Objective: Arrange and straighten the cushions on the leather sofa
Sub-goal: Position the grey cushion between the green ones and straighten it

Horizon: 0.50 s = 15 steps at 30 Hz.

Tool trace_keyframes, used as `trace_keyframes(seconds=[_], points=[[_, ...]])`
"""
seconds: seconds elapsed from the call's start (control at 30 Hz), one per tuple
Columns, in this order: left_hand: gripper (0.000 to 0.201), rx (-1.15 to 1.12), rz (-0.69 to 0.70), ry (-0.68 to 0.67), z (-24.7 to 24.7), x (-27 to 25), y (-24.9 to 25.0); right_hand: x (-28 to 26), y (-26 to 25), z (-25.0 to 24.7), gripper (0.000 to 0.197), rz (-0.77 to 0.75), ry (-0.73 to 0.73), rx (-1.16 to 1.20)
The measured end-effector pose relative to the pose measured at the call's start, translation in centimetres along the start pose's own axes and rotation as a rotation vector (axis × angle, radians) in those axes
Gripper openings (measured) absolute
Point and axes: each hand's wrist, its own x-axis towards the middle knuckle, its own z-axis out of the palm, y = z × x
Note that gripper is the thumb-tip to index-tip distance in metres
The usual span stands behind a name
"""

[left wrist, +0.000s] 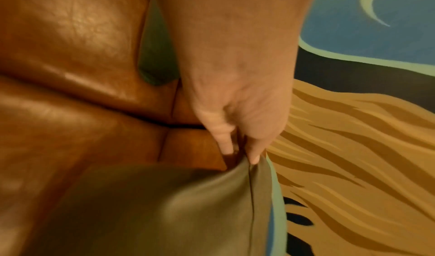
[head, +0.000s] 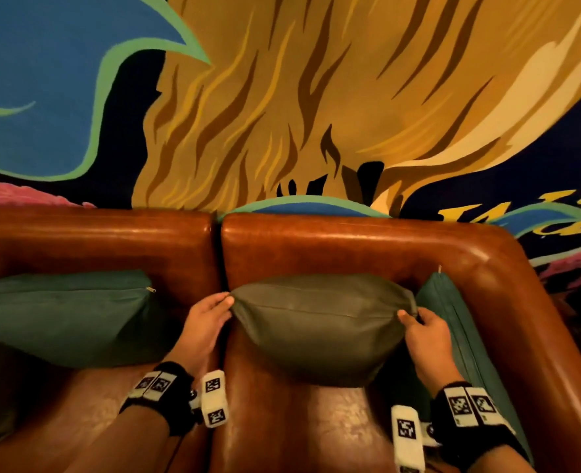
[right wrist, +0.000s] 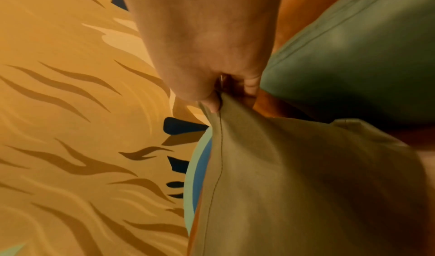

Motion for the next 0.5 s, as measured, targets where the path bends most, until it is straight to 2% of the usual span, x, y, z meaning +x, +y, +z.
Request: trace_keyframes(seconds=[0.07, 0.1, 0.13, 0.2, 0.23, 0.27, 0.3, 0.37, 0.4, 0.43, 0.5], points=[[0.023, -0.217, -0.102, 0.001, 1.3, 0.0, 0.1, -0.5, 0.4, 1.4, 0.008, 0.056, -0.011, 0.009], [0.027, -0.252, -0.157, 0.004, 1.5, 0.3, -0.3, -0.7, 1.1, 2.1, 0.007, 0.100, -0.024, 0.006], [0.031, -0.199, -0.206, 0.012, 1.7, 0.3, -0.2, -0.7, 2.0, 2.7, 0.012, 0.140, -0.041, 0.011], [0.040, 0.033, -0.210, 0.022, 1.1, 0.7, -0.9, 1.0, 7.4, 2.9, 0.036, 0.192, -0.092, -0.029], [0.034, 0.167, -0.180, 0.037, 0.5, 0.6, -1.1, 2.3, 10.8, 2.5, 0.048, 0.178, -0.103, -0.045], [0.018, 0.310, -0.110, 0.047, 0.0, 0.7, -1.1, 3.2, 13.7, 2.2, 0.055, 0.182, -0.093, -0.028], [0.009, 0.458, -0.027, 0.061, -0.2, 0.8, -1.1, 3.4, 15.0, 1.7, 0.053, 0.207, -0.066, -0.006], [0.014, 0.652, 0.034, 0.033, 0.2, 0.9, -1.1, 1.3, 11.6, 1.0, 0.025, 0.199, -0.021, -0.007], [0.012, 0.654, 0.031, 0.011, 0.8, 1.3, -1.5, 0.4, 9.8, 1.0, 0.013, 0.191, 0.000, 0.000], [0.012, 0.665, 0.039, 0.035, 0.7, 1.3, -1.3, -0.1, 7.9, 1.2, 0.010, 0.152, 0.028, 0.003], [0.020, 0.416, -0.122, 0.151, -0.3, 1.8, -2.3, -1.1, 5.8, 2.2, 0.010, 0.059, 0.020, -0.006]])
